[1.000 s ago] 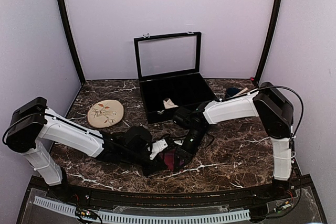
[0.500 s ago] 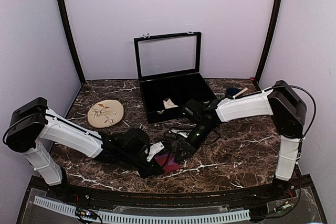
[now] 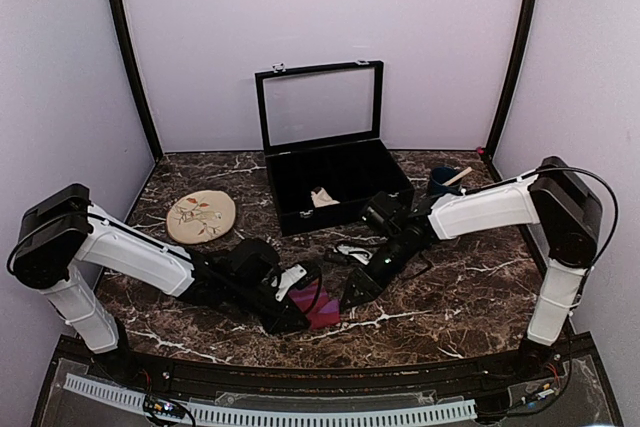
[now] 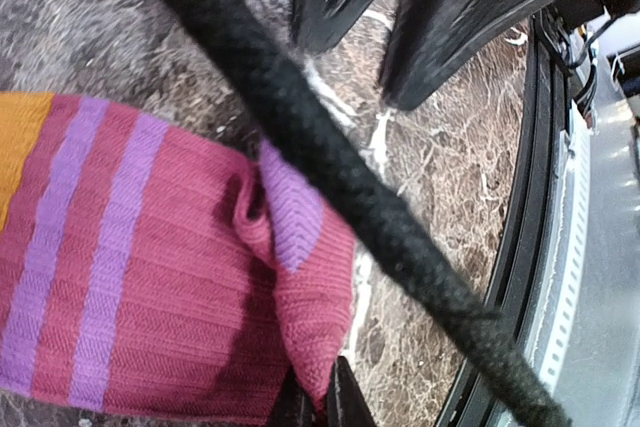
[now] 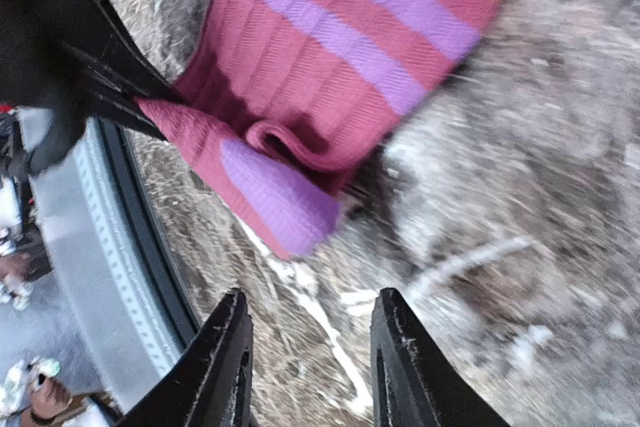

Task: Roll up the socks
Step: Roll the sock at the center of the board.

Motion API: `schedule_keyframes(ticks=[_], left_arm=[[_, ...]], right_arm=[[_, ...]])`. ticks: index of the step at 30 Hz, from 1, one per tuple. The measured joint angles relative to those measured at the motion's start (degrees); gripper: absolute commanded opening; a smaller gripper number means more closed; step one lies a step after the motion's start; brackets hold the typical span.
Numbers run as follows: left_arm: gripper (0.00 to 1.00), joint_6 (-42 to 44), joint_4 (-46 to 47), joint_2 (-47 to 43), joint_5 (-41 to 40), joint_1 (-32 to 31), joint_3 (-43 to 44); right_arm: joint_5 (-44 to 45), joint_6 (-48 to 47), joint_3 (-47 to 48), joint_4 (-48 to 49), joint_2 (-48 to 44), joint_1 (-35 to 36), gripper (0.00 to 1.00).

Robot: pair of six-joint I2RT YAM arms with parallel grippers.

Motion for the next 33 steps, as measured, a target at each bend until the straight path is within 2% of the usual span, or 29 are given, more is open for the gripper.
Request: schedule_keyframes(ticks=[15,24,33], left_arm=[[0.0,-9.97,4.09,0.0,7.15,3.76,-1.88],[0.0,-19.26,11.15,0.15,12.17,6.27,-6.62],[0.0,-28.35,20.28,1.86,16.7,8.35,-12.09]], right_arm=[[9.29,-0.26,-10.43,12.33,-13.64,0.92,0.39],[21.4,-4.17,-13.57,18.12,-17.0,11.82,0.4],[29.75,-9.68,-13.49,20.13,-15.98,17.46,0.42]])
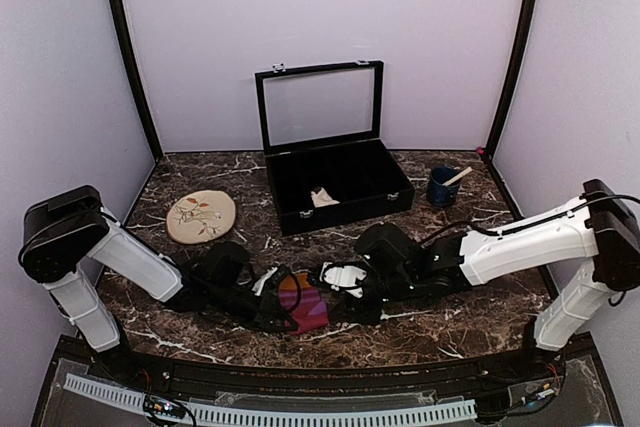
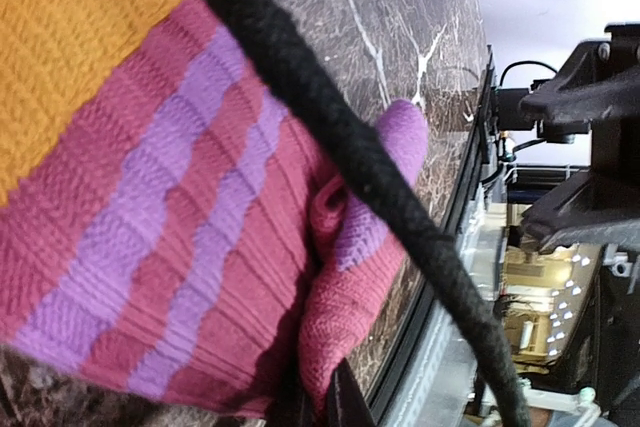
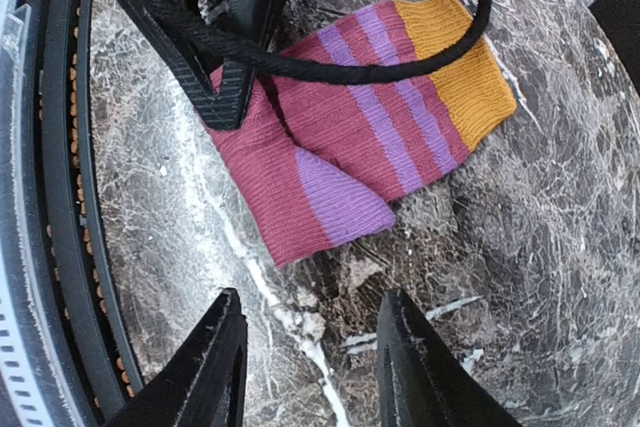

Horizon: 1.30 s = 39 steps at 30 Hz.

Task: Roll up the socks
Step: Roll the sock at the center of the board.

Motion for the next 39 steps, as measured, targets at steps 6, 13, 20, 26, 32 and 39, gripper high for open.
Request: schedule_keyframes(ticks=[6,13,20,26,32,39], left_arm=[[0.0,-4.2,5.55,2.25,2.47,0.9,-1.66],[0.0,-7.15,9.4,3.17,5.73,2.91,-2.86],[0.0,-9.11,12.76,3.3,8.44,5.07,-4.7],[0.0,-10.32,15.41,4.13,10.69,5.77,-5.4],[0.0,-11.19,17.73,5.2,12.7,6.14,-6.03],[0.0,-11.63,18.97,5.84,14.43,6.86,-6.23]], right_arm=[[2.43,-2.8,1.97,0.09,4.2,2.97,0.45],[4.37,-6.54,6.4,-1.16,8.41,5.77,0.46],[5.6,-9.38,9.09,-1.73,11.32,7.17,0.46],[6.78,-11.1,9.9,-2.97,13.2,7.17,0.47],[7.96,-12.63,11.8,-3.26,15.23,7.19,0.47],[8.37,-13.77,13.75,-3.23,17.07,7.19,0.42]])
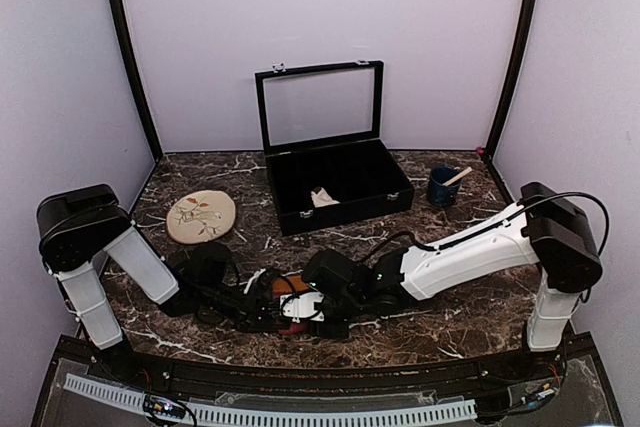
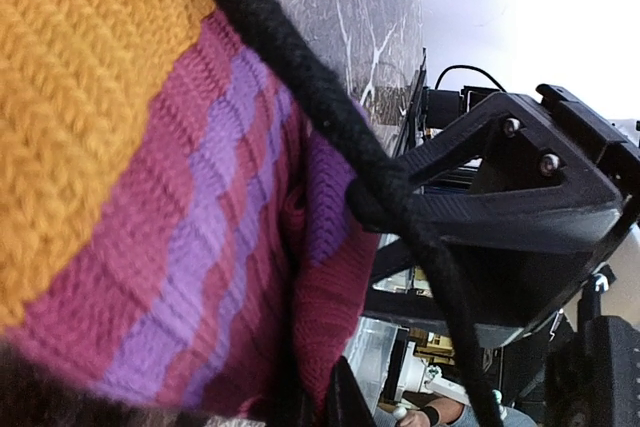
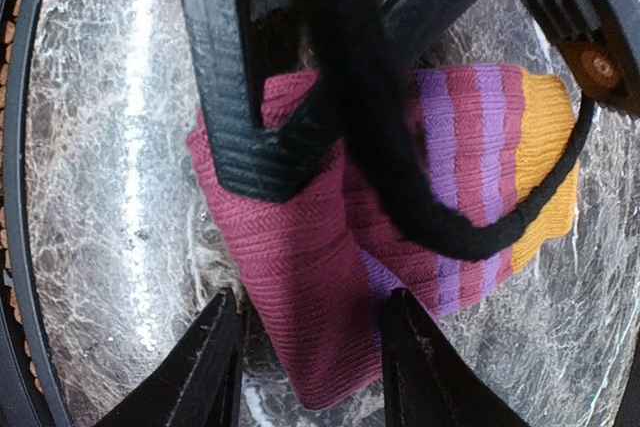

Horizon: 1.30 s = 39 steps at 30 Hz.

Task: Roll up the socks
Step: Roll the sock at the center of the board.

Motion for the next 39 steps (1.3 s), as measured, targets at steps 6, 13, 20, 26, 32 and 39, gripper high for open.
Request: schedule_keyframes(ticks=[6,13,20,26,32,39], left_arm=[[0.0,-0.24,1.07,0.02,1.03,0.72,-0.44],[0.0,-0.5,2.27,0.15,1.62,1.42,-1.05],[0.18,-1.46,3.67,0.13,1.27,2.4,-3.15],[0.27,-1.09,3.1,-3.28,-3.02,2.8,-6.03],[0.31,1.33,0.81,-11.89,-11.17,2.8,-8.81],[0.33,5.31,-0.33,-20.94,-18.84,2.82,-11.19]], right_arm=[[-0.33,-0.68,0.07,-0.15,1.16,-0.04,0.23],[-2.05,-0.59,0.96,-0.52,1.9,-0.76,0.02],[-5.66,-0.26,5.09,-4.31,3.91,-1.86,0.0],[-10.27,1.68,10.56,-10.29,6.51,-3.21,0.0],[-15.78,4.59,16.09,-17.27,9.31,-5.01,0.0],[-21.79,7.39,19.06,-22.21,11.06,-7.3,0.0]])
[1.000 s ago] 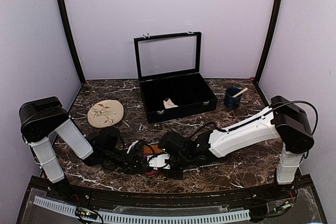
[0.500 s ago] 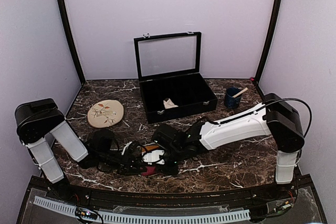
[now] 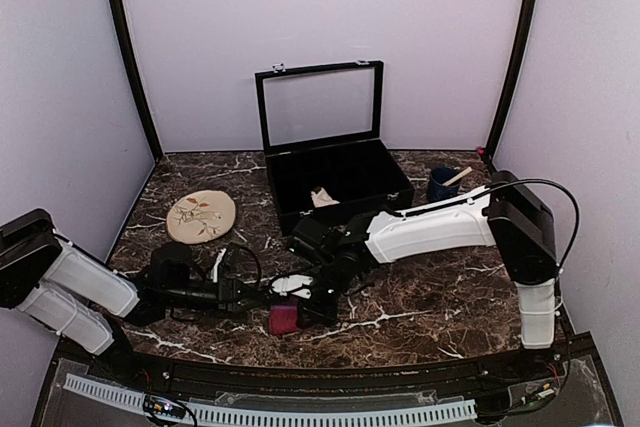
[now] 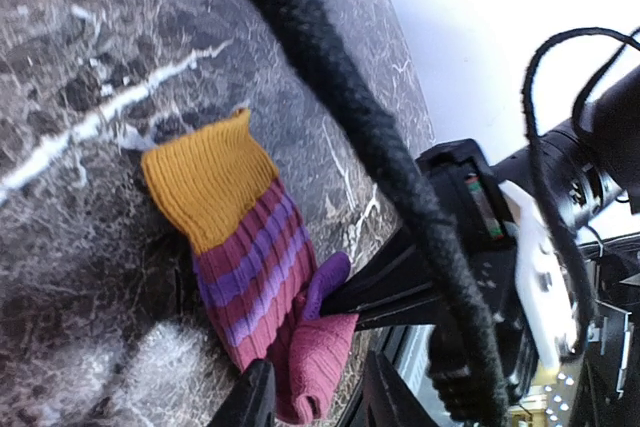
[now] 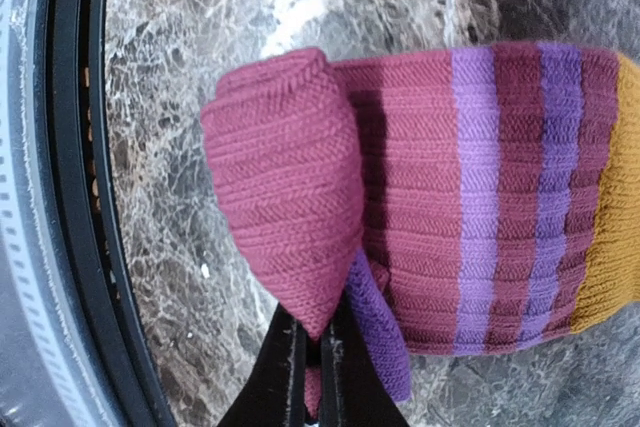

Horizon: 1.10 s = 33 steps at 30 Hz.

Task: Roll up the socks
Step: Roll the sock at the center of the board.

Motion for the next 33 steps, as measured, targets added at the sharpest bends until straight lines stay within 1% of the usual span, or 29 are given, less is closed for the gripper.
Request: schedule_keyframes(ticks=[4,11,16,20,26,33], left_arm=[[0.33,2.67,-0.96,-3.82,-2.45,-0.02,-1.51],[0.32,7.48,-6.82,-11.58,-6.36,-1.42,-2.4],[0.31,11.63,-12.04,-17.97,-10.93,-6.1,-2.4],[0.32,14.73,-15.43,-20.92,-13.77,-10.38,-2.4],[0.35,18.75,-20.28,-20.9,-17.33,-14.56,-1.62],[0.37,24.35,-24.57,-14.21,-19.32,-18.62,5.29]], right_arm=[[-3.96,1.31,3.13,-4.26,1.7,-1.66,0.0],[-11.1,2.1,9.31,-11.39,5.92,-4.61,0.0],[-15.23,2.03,12.72,-15.43,8.81,-5.84,0.0],[-17.68,2.05,14.08,-17.25,10.12,-6.47,0.0],[-20.46,2.08,16.09,-19.41,11.72,-6.86,0.0],[-22.69,2.16,16.37,-20.24,12.41,-7.04,0.0]])
